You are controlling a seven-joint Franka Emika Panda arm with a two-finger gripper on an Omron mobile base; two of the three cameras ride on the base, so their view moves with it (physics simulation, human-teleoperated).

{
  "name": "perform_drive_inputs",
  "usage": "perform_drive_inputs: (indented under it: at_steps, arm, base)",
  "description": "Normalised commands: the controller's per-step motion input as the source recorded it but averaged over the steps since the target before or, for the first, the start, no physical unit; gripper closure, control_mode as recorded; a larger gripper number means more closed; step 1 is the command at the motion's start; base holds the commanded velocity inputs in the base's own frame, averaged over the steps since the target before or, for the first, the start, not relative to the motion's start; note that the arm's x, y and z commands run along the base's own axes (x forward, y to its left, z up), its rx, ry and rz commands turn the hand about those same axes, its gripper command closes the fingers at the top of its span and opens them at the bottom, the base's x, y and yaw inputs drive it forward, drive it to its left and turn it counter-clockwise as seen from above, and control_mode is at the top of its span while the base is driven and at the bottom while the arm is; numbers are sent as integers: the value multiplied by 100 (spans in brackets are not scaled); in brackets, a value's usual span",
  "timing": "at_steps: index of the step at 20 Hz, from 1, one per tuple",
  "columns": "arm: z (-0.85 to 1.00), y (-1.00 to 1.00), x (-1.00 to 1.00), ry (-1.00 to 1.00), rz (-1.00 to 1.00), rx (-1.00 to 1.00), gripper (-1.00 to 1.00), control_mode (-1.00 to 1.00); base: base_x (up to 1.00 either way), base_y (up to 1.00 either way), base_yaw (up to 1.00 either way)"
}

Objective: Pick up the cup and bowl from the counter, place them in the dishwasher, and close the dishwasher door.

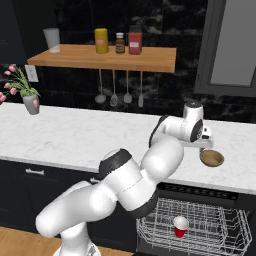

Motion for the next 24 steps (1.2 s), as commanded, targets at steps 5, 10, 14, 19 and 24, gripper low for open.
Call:
perform_drive_inputs:
  at_steps: [5, 10, 14, 19, 24]
  arm:
    - [0, -34, 0, 0, 0, 8, -100, -100]
    - [-7, -2, 2, 6, 0, 0, -100, -100]
    - [-36, 0, 4, 2, 0, 0, -100, -100]
    - [-28, 0, 13, 2, 0, 0, -100, -100]
    - [-4, -3, 27, 4, 0, 0, -100, -100]
  base:
    - [0, 0, 0]
    - [0, 0, 0]
    - [0, 0, 0]
    - [0, 0, 0]
    - [0, 0, 0]
